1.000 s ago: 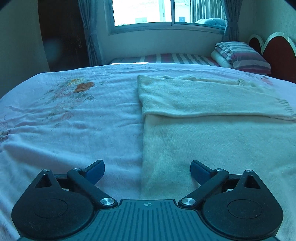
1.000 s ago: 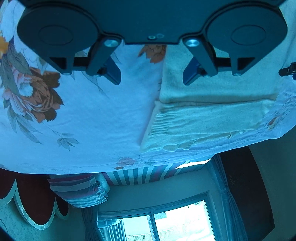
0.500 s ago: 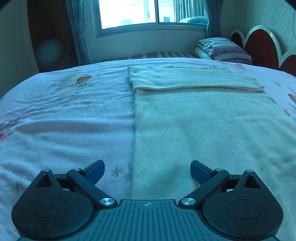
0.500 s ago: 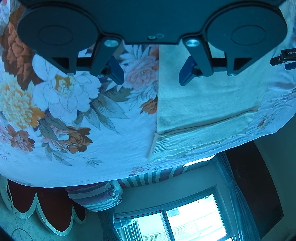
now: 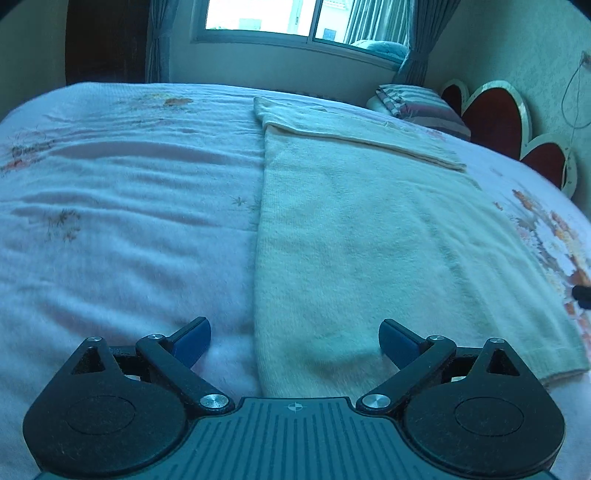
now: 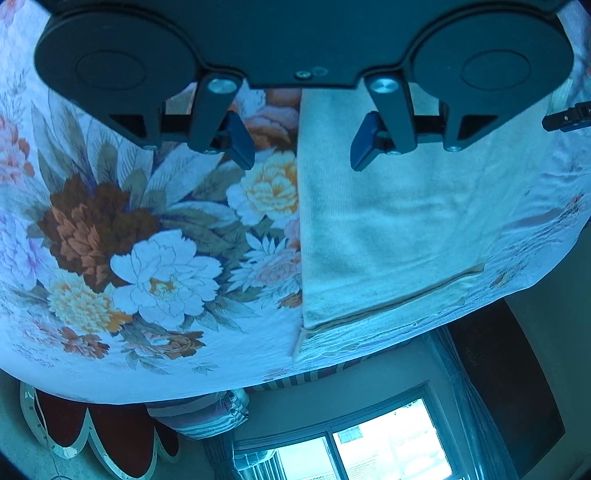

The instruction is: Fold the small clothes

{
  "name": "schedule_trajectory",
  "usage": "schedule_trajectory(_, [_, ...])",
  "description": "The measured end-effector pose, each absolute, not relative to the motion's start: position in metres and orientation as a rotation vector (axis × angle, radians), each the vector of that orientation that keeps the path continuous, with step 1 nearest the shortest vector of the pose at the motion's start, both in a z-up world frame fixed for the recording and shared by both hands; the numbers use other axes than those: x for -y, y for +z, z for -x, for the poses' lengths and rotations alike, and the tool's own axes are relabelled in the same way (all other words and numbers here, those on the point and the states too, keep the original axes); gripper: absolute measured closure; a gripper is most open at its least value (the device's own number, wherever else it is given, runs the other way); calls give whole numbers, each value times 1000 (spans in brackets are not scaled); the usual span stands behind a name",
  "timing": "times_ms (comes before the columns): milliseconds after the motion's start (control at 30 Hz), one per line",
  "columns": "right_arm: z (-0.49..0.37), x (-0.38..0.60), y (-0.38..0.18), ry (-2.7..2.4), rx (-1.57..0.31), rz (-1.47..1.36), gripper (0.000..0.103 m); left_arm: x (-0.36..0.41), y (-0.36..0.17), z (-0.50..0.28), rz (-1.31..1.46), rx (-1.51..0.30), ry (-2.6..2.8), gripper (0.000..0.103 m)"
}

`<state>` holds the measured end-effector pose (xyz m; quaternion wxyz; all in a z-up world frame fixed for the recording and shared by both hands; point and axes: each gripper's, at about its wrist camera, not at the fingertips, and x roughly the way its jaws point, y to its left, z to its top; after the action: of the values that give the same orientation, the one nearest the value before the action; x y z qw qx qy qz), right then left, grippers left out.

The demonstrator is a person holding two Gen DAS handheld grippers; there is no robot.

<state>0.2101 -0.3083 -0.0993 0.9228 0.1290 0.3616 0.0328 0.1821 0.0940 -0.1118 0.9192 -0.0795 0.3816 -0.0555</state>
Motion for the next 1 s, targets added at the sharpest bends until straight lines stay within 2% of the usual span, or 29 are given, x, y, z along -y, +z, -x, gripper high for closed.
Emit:
schedule_trajectory(33, [-205, 309, -101, 66, -748, -272, 48, -99, -112, -178, 202, -790, -128, 23])
schedule_trajectory(167, [-184, 316, -110, 78, -771, -360, 52, -111, -115, -166, 302, -804, -192, 32])
schedule_trajectory(333, [-169, 308, -117, 111, -793, -357, 53, -104, -116, -159, 245, -842, -252, 33])
schedule_trajectory(567, [-165, 320, -125, 148, -781, -560, 54, -128, -130, -145, 537, -845, -361, 33])
schedule_trajectory(700, [-167, 322, -131, 168, -787, -613, 67, -141, -142, -146, 705, -835, -384, 33])
schedule_trajectory(733, [-168, 323, -132, 163, -784, -623, 69, -143, -145, -147, 729, -827, -382, 36])
schedule_trajectory(767, [-169, 324, -133, 162, -781, -636, 72, -144, -148, -149, 729, -824, -364, 53])
schedule_trajectory(833, [-174, 329, -138, 164, -773, -662, 78, -142, -152, -154, 675, -838, -306, 79])
schedule_trajectory(867, [-177, 332, -140, 168, -776, -679, 80, -143, -154, -156, 686, -835, -310, 80])
schedule_trajectory(1000, [-189, 332, -140, 251, -823, -688, 77, -145, -156, -161, 687, -833, -344, 79])
